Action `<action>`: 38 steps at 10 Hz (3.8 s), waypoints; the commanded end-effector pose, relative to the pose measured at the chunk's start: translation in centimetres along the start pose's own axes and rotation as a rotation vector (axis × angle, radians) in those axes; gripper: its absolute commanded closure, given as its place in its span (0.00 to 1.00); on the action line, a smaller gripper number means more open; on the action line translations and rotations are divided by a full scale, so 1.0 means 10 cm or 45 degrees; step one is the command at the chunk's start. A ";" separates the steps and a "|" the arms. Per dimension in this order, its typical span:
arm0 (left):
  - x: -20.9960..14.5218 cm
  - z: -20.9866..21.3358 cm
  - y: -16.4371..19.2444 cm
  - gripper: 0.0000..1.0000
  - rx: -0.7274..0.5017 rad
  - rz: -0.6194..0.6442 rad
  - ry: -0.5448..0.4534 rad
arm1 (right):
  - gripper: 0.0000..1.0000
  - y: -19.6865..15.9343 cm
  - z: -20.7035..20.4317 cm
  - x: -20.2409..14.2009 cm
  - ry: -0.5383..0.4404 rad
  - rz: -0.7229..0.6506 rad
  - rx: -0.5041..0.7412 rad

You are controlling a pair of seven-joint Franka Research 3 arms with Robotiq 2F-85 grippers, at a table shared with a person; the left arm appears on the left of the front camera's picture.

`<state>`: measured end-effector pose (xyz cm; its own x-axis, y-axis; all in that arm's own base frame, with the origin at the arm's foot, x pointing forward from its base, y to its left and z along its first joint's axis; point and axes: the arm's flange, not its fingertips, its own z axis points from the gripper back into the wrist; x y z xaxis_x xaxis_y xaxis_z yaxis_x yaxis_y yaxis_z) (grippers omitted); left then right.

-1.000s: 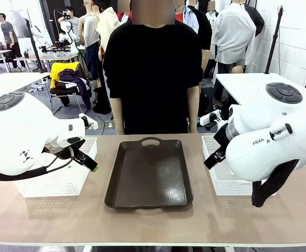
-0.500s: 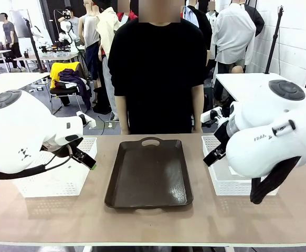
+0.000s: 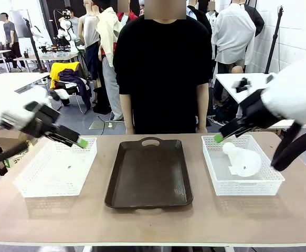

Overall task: Prepare the laboratory tools.
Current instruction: Pick up the Big flask that the person points to.

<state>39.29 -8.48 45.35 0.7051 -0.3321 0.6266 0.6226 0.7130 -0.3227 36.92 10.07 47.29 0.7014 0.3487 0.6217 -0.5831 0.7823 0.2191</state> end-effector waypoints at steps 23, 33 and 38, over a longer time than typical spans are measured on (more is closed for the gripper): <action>-0.40 0.48 1.26 0.00 -0.690 0.630 -0.043 | 0.00 -1.54 0.29 -0.60 -0.106 -0.473 0.875; -0.40 0.48 1.26 0.00 -0.690 0.630 -0.043 | 0.00 -1.54 0.29 -0.60 -0.106 -0.473 0.875; -0.40 0.48 1.26 0.00 -0.690 0.630 -0.043 | 0.00 -1.54 0.29 -0.60 -0.106 -0.473 0.875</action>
<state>42.66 4.64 42.10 0.9429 -0.0289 0.3317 0.3185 0.3686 -0.8733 40.32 -5.78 42.30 0.8884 0.0753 0.4528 -0.4482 0.3555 0.8202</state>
